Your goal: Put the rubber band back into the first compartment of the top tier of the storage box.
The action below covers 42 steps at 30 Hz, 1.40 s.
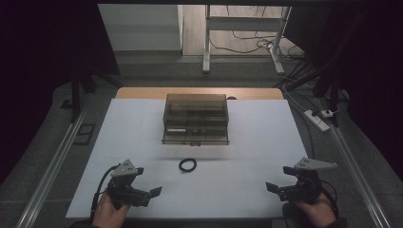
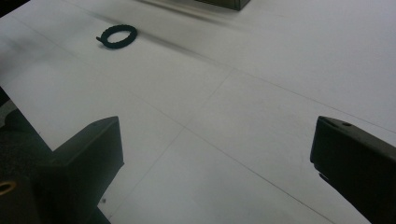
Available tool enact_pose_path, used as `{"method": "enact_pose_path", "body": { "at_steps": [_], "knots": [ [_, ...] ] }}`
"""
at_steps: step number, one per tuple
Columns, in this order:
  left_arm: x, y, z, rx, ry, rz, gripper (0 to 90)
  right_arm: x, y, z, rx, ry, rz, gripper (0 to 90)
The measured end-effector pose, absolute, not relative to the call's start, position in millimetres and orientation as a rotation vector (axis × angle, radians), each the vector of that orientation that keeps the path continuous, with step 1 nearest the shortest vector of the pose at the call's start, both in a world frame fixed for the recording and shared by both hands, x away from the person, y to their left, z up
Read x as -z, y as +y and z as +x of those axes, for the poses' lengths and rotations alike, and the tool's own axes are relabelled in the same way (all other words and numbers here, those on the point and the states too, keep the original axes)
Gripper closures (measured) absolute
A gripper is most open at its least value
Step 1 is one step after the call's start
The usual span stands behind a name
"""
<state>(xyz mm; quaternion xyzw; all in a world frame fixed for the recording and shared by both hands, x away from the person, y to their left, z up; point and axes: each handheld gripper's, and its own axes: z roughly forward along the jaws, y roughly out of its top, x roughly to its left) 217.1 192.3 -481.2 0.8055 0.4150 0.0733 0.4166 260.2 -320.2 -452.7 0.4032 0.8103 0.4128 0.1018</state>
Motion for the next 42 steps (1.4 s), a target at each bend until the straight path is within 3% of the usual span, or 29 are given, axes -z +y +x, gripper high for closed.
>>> {"method": "enact_pose_path", "body": {
  "at_steps": [15, 42],
  "knots": [
    [485.5, 174.9, 230.1, -0.239, 0.992, 2.086, 1.2, 452.8, -320.1, 260.4, -1.218, 2.396, 1.190, 2.6],
    [500.1, 138.6, 259.2, -0.209, 0.915, 2.170, 0.5, 452.9, -320.0, 260.5, -1.217, 2.400, 1.187, 2.6]
  ]
}}
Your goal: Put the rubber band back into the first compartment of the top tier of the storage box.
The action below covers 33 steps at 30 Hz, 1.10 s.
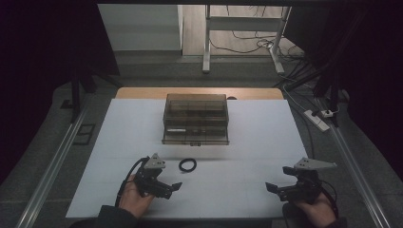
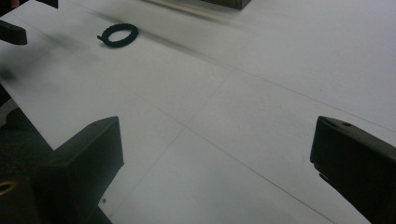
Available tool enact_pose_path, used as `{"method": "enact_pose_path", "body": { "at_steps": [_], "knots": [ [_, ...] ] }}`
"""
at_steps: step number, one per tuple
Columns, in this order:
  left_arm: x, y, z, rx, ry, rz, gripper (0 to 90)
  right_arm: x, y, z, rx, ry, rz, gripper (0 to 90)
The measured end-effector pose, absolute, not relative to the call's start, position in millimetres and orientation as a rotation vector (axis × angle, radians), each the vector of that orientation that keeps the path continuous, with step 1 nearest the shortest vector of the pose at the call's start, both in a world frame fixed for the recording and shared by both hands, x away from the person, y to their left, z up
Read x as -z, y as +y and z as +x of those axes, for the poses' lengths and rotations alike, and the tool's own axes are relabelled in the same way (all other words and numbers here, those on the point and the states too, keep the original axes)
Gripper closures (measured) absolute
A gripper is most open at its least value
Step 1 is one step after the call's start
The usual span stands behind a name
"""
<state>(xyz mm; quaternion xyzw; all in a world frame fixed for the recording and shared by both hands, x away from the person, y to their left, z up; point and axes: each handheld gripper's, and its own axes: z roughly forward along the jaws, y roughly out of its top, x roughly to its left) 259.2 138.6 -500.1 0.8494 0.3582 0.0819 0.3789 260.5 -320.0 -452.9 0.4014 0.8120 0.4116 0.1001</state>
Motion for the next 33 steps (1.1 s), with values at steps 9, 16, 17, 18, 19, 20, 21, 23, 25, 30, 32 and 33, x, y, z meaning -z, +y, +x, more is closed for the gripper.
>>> {"method": "enact_pose_path", "body": {
  "at_steps": [9, 16, 17, 18, 19, 20, 21, 23, 25, 30, 32, 33],
  "knots": [
    [502.6, 129.9, 267.6, -0.173, 0.899, 2.177, 0.2, 453.1, -320.0, 260.6, -1.217, 2.404, 1.185, 2.6],
    [505.3, 120.1, 272.4, -0.180, 0.872, 2.204, 0.0, 453.1, -319.7, 260.6, -1.216, 2.405, 1.185, 2.6],
    [505.5, 118.5, 273.5, -0.178, 0.867, 2.205, 0.0, 453.1, -319.7, 260.6, -1.216, 2.405, 1.185, 2.6],
    [505.7, 117.6, 274.3, -0.177, 0.865, 2.203, 0.0, 453.2, -319.8, 260.7, -1.217, 2.407, 1.184, 2.6],
    [505.8, 116.5, 275.5, -0.176, 0.862, 2.200, 0.0, 453.2, -319.7, 260.7, -1.217, 2.405, 1.185, 2.6],
    [506.1, 115.4, 276.9, -0.170, 0.859, 2.196, 0.0, 453.2, -319.8, 260.8, -1.217, 2.407, 1.184, 2.6],
    [506.5, 114.2, 278.4, -0.162, 0.856, 2.196, 0.0, 453.3, -319.7, 260.8, -1.217, 2.406, 1.184, 2.6],
    [507.6, 111.5, 281.1, -0.161, 0.851, 2.200, 0.0, 453.3, -319.6, 260.7, -1.216, 2.406, 1.184, 2.6],
    [509.0, 108.3, 284.1, -0.153, 0.843, 2.206, 0.0, 453.3, -319.5, 260.8, -1.216, 2.407, 1.183, 2.6],
    [511.6, 100.7, 289.3, -0.149, 0.825, 2.229, 0.0, 453.4, -319.7, 260.9, -1.217, 2.409, 1.184, 2.6],
    [513.3, 97.4, 291.9, -0.143, 0.818, 2.231, 0.0, 453.4, -319.7, 260.9, -1.217, 2.410, 1.183, 2.6],
    [514.2, 95.6, 293.2, -0.142, 0.817, 2.235, 0.0, 453.4, -319.6, 260.9, -1.217, 2.410, 1.183, 2.6]
  ]
}}
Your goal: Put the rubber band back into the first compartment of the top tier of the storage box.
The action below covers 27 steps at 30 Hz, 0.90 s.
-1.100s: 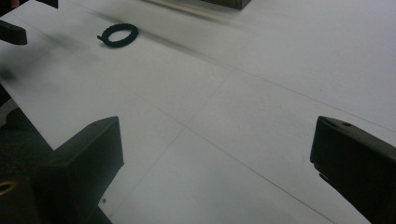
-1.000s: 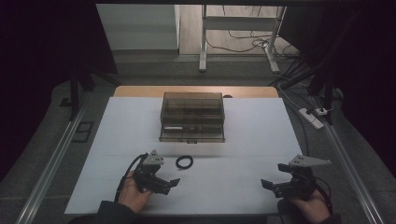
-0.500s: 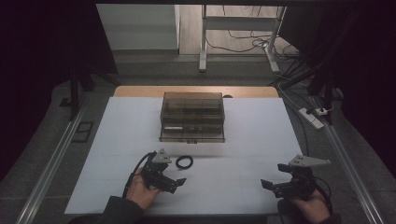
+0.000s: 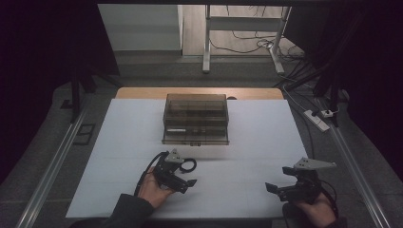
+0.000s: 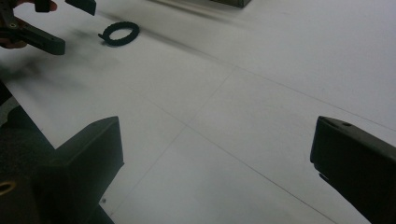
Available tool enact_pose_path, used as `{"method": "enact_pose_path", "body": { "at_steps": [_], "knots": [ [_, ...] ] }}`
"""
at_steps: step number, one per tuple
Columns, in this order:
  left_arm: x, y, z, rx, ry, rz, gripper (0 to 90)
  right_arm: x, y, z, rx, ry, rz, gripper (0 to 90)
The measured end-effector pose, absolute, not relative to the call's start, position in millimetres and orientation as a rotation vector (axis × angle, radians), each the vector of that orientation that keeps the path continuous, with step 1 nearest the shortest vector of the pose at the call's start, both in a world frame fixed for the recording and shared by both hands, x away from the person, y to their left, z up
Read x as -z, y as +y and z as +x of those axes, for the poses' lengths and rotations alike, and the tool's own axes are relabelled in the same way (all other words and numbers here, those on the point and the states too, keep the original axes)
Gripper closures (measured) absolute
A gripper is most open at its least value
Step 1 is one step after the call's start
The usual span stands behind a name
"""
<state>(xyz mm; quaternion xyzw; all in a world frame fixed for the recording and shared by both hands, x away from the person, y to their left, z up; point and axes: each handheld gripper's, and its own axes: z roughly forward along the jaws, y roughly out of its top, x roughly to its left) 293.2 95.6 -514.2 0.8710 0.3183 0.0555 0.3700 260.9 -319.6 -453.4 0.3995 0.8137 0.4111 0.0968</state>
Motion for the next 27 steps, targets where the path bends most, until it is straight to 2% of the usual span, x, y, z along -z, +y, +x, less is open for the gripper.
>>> {"method": "enact_pose_path", "body": {
  "at_steps": [14, 20, 23, 27],
  "knots": [
    [531.5, 72.7, 304.4, -0.118, 0.755, 2.328, 4.6, 453.3, -319.9, 260.7, -1.221, 2.412, 1.183, 2.6],
    [534.3, 66.6, 301.7, -0.138, 0.733, 2.374, 11.1, 453.3, -320.2, 260.6, -1.224, 2.412, 1.184, 2.6],
    [532.4, 67.5, 300.6, -0.151, 0.738, 2.378, 18.0, 453.2, -320.2, 260.6, -1.223, 2.414, 1.181, 2.6],
    [529.6, 70.1, 299.5, -0.197, 0.776, 2.382, 39.2, 453.3, -320.2, 260.6, -1.226, 2.413, 1.182, 2.6]
  ]
}}
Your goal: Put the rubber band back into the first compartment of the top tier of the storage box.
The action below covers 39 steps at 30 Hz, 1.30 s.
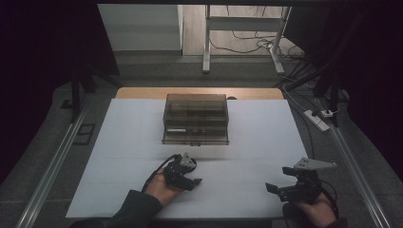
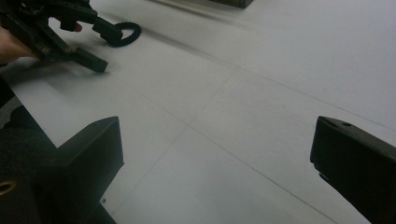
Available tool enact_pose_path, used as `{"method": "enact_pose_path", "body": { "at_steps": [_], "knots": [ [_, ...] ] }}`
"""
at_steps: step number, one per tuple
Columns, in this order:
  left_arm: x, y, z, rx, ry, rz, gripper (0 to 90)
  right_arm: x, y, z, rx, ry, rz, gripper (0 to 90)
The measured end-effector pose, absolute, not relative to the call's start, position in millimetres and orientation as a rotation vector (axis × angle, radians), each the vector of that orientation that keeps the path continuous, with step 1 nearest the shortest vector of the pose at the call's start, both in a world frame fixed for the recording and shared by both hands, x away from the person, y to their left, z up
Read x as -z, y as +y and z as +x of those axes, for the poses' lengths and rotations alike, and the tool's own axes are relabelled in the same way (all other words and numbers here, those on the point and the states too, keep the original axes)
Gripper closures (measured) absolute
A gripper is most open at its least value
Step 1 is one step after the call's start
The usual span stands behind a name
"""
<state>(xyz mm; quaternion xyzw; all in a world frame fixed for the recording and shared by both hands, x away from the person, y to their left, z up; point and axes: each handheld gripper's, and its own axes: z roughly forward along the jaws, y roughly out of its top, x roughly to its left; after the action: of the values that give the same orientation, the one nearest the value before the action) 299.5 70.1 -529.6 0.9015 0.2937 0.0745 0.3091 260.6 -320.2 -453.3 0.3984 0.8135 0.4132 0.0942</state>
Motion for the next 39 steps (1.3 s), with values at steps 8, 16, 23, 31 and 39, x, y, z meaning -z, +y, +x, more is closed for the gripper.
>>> {"method": "enact_pose_path", "body": {
  "at_steps": [8, 16, 23, 31, 39],
  "knots": [
    [528.4, 75.9, 301.4, -0.180, 0.788, 2.373, 73.4, 453.3, -320.1, 260.6, -1.223, 2.416, 1.180, 2.6],
    [528.0, 78.6, 303.6, -0.129, 0.833, 2.355, 84.4, 453.3, -320.1, 260.5, -1.222, 2.416, 1.181, 2.6],
    [528.5, 81.0, 304.4, -0.121, 0.836, 2.338, 85.2, 453.2, -320.3, 260.4, -1.223, 2.416, 1.181, 2.6],
    [520.5, 85.5, 303.9, -0.138, 0.840, 2.304, 85.2, 453.2, -320.4, 260.4, -1.225, 2.416, 1.179, 2.6],
    [508.4, 89.7, 301.6, -0.153, 0.841, 2.259, 85.2, 453.3, -320.4, 260.5, -1.225, 2.416, 1.179, 2.6]
  ]
}}
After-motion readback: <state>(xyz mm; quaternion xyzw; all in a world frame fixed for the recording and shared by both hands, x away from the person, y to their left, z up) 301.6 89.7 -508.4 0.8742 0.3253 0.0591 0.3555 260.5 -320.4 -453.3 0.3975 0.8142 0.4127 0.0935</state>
